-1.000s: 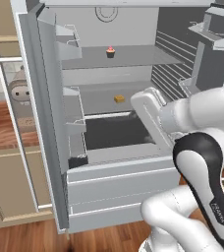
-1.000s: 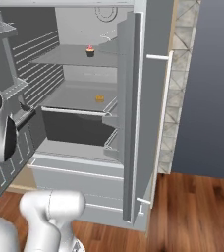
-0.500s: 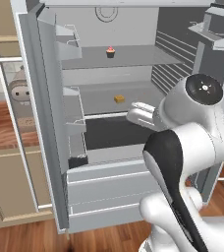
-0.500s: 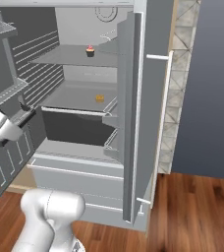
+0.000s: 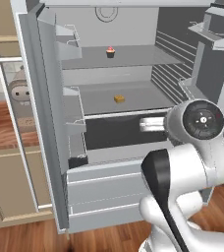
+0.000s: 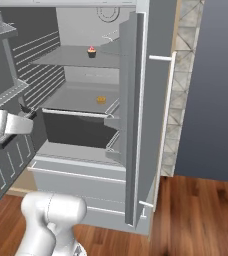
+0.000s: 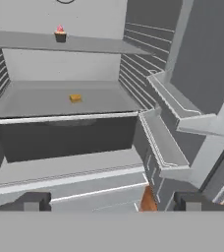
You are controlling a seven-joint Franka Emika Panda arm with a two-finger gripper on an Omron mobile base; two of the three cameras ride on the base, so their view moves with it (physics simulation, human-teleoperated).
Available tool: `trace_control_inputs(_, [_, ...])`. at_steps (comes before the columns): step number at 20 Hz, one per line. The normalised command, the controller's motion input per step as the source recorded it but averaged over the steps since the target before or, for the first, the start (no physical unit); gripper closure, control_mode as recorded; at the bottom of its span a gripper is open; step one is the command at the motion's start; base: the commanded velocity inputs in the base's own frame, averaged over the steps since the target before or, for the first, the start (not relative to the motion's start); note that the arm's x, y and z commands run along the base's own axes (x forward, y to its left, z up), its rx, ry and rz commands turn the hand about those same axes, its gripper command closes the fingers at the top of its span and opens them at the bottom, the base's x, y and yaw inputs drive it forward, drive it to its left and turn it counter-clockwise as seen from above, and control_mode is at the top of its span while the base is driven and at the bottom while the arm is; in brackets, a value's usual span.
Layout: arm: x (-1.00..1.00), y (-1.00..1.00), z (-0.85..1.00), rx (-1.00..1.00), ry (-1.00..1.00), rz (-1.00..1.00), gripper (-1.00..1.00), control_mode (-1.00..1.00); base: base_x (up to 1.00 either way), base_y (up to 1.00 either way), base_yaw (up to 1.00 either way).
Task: Take the cupcake and cake from the fridge and place them on the empty tray on the dining counter.
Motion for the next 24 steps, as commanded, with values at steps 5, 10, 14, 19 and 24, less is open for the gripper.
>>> trace_control_inputs(5, [0.18, -0.12, -0.01, 0.05, 0.06, 0.33, -1.0, -1.0, 0.0, 0.0, 0.0])
trace_control_inputs(10, [0.25, 0.04, 0.0, 0.09, 0.22, 0.41, -1.0, -1.0, 0.0, 0.0, 0.0])
trace_control_inputs(14, [0.04, 0.04, -0.03, 0.02, 0.09, 0.32, -1.0, -1.0, 0.0, 0.0, 0.0])
trace_control_inputs(19, [0.01, 0.16, -0.06, -0.01, -0.01, 0.03, -1.0, -1.0, 0.0, 0.0, 0.0])
trace_control_inputs(24, [0.09, 0.01, -0.01, 0.0, 0.0, 0.0, -1.0, -1.0, 0.0, 0.0, 0.0])
